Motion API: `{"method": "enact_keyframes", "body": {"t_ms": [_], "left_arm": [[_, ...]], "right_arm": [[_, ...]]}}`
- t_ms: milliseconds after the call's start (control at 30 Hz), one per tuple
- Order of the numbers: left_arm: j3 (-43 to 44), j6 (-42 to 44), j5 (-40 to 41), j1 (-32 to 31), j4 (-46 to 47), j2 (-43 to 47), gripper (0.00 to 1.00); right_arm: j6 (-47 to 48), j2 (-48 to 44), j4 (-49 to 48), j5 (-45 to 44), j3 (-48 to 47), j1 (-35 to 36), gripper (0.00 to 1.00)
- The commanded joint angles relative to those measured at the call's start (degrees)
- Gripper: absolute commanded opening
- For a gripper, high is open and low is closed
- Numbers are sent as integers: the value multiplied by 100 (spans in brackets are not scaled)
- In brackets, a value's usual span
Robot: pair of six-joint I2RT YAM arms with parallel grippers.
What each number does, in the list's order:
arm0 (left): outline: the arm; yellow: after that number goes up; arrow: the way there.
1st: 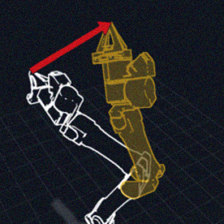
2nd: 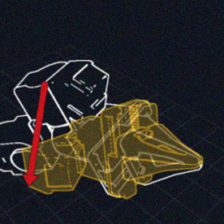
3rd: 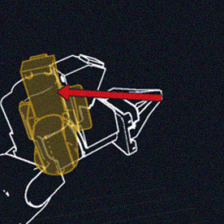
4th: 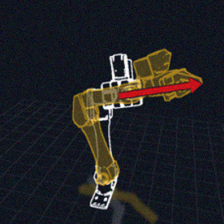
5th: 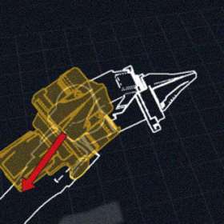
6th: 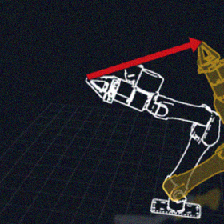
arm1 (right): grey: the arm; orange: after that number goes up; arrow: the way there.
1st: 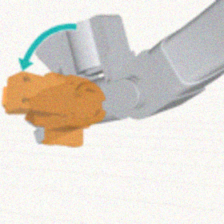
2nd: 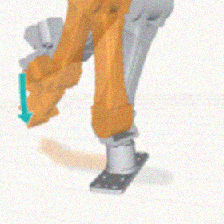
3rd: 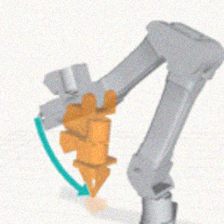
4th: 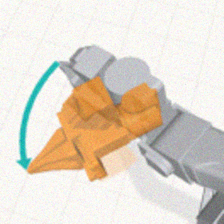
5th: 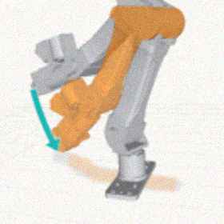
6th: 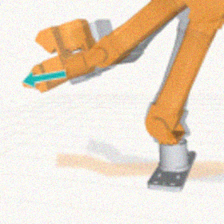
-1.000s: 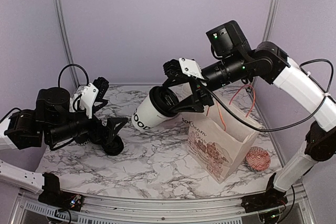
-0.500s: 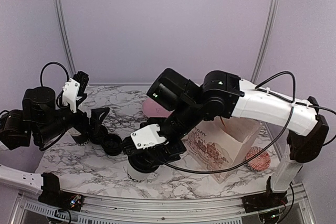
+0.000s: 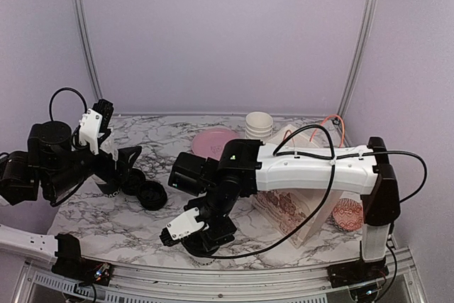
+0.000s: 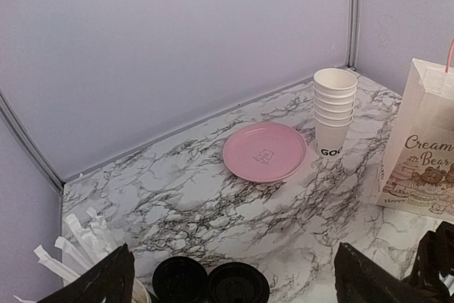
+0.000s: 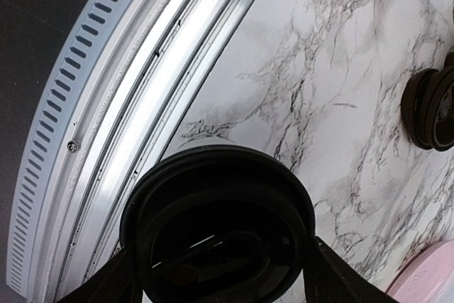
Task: Pack the takeout coffee
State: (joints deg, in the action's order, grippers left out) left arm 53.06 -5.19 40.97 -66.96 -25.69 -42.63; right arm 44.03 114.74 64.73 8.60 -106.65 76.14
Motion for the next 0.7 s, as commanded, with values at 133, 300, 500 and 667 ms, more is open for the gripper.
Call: {"method": "enact_keyframes", "body": {"t_ms": [133,300,500,667], "left_arm": [[-85,30,-298,43,-119,-114,99],[69,-42,-1214,43,-492,-334,99],[834,17,-3266,36,-1570,-1460,94],[970,416,-4371,8,-1659,-1985,88]], "right_arm": [[-95,91,-108,-350,178,24,84],[83,-375,-32,-89,-19,7,99],[373,-1267,-344,389,-145,-179,99],[441,-1783,-247,603,-485,-677,99]]}}
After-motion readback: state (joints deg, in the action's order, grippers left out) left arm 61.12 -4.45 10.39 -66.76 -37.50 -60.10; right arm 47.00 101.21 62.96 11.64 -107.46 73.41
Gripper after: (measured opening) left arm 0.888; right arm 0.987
